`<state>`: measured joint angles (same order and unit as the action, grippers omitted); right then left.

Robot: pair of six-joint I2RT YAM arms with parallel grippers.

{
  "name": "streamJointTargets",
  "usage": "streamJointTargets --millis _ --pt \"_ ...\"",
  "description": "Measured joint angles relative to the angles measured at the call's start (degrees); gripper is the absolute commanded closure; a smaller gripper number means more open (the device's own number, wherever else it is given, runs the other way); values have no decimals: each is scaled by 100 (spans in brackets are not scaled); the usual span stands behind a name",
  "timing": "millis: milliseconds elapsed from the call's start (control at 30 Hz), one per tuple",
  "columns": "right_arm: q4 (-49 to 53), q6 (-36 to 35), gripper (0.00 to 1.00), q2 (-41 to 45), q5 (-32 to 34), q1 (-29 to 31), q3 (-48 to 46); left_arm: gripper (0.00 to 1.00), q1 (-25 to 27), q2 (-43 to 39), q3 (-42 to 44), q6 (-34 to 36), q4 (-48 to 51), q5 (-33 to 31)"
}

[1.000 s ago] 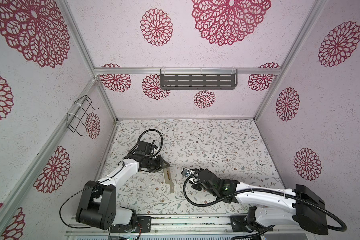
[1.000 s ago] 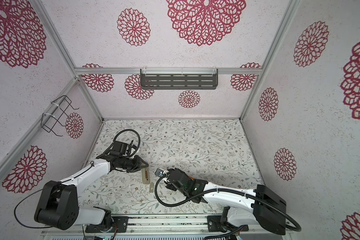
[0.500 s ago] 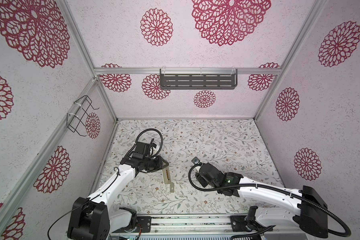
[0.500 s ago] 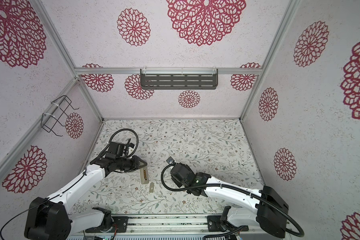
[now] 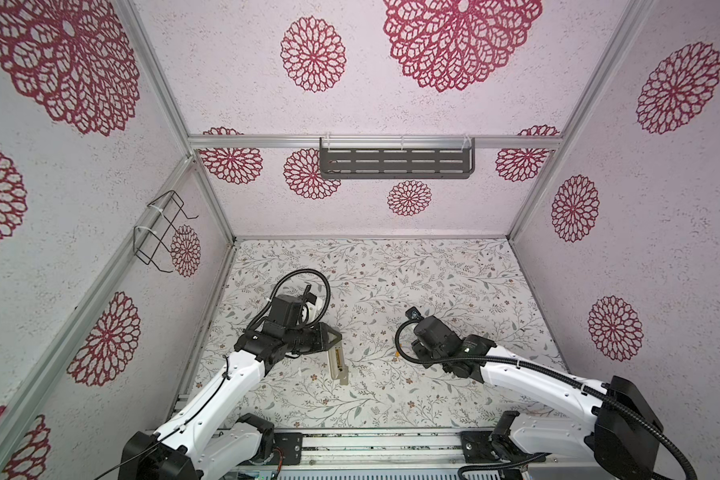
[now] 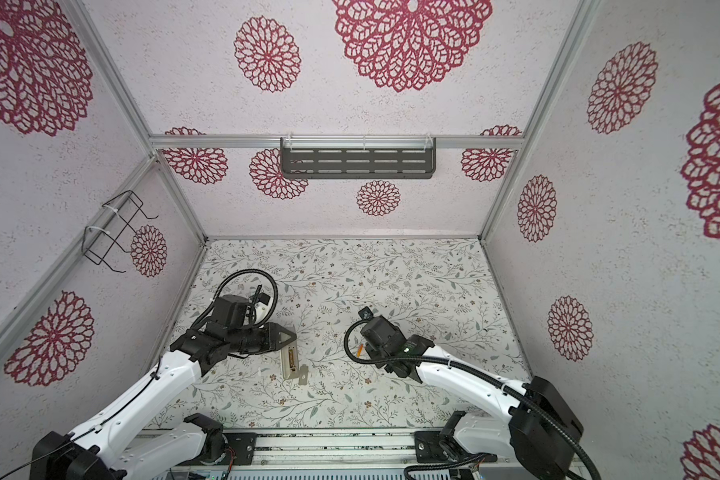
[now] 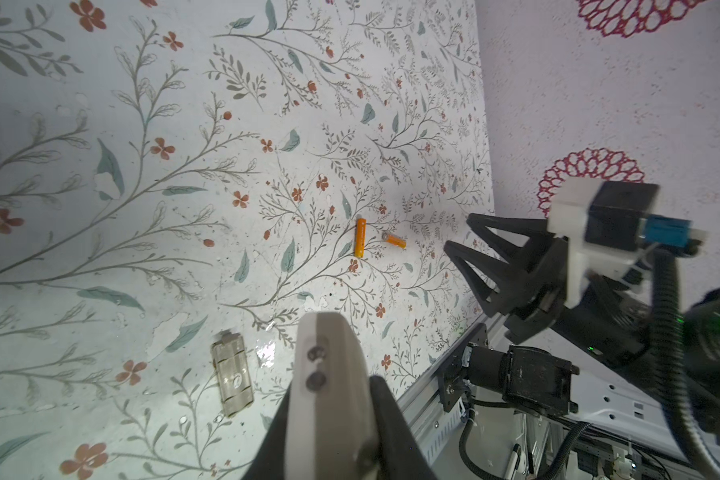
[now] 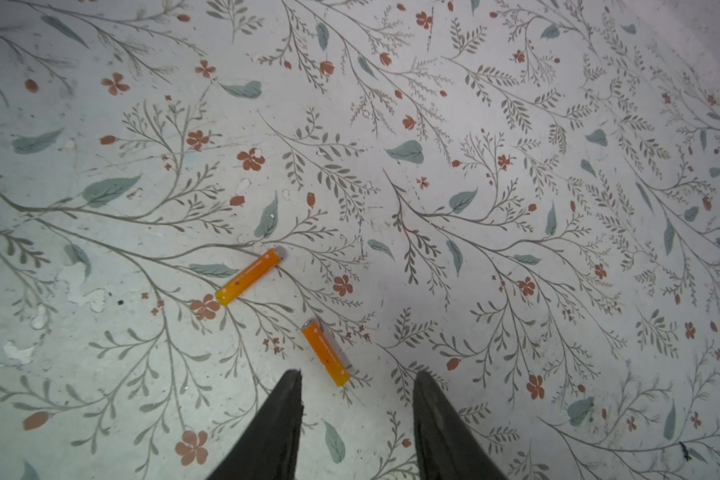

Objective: Load the batteries into the remote control
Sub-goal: 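Move the open right gripper over the two orange batteries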

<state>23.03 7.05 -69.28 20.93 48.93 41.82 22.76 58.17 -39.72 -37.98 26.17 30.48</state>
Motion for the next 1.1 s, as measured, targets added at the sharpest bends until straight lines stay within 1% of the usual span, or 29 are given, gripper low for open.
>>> streamJointTargets --millis 167,300,467,767,1100 --pt "-9 -120 54 -15 -212 -190 -74 100 343 -409 450 -374 -614 4" --pt "-74 -254 54 -192 -337 -293 -74 100 616 -450 575 -542 -938 -20" --pt "-247 -367 54 -498 -590 -442 -92 100 822 -435 577 -566 -1189 -44" --pt "-514 -516 56 -907 -1073 -540 -96 100 872 -313 603 -632 -1397 -107" --pt "-446 -621 62 -1464 -1248 -627 22 100 885 -254 603 -649 -1499 -129"
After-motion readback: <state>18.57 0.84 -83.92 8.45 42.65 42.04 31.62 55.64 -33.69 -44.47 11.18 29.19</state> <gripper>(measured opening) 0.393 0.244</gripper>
